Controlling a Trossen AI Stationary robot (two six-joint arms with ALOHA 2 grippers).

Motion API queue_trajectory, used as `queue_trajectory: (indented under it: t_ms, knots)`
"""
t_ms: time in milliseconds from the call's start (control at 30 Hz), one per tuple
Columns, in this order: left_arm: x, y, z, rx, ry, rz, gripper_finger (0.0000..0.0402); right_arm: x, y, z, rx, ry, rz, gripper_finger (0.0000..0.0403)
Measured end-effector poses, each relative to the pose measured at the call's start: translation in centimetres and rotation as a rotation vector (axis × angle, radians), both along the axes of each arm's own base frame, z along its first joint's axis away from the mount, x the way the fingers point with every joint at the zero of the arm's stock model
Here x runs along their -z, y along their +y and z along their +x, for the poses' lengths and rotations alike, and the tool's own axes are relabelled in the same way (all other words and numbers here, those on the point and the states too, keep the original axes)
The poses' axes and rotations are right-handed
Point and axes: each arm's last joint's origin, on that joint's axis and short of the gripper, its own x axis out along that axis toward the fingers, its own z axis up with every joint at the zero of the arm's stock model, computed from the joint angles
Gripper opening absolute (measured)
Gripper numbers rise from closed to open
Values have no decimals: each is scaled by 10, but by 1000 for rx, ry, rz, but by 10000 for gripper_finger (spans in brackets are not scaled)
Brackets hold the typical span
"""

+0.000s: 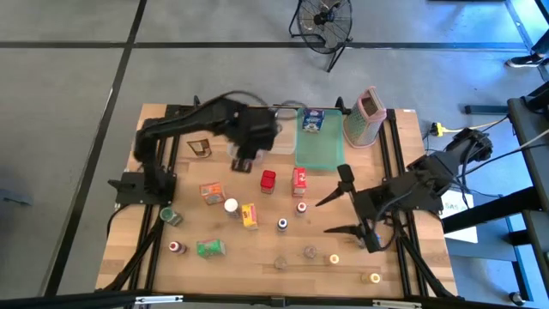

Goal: Pick & Place Kitchen Items
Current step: Put the purple food coloring bottle into the transparent bin

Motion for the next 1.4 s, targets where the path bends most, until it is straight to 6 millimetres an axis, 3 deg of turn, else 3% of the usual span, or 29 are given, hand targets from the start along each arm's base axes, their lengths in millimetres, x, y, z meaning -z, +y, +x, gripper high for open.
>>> queue_trajectory:
  t_ms: [367,733,900,1400]
  knots:
    - [52,94,43,-257,-24,-49,143,5,7,-13,-41,67,-14,279]
    - [110,162,56,-453,-21,-145,143,6,-4,-15,51,110,-14,279]
    - [123,176,57,-488,-22,-167,143,10,-9,-19,94,147,-44,279]
    - [145,185,67,-524,-22,-151,143,8,-26,-23,189,168,-47,279]
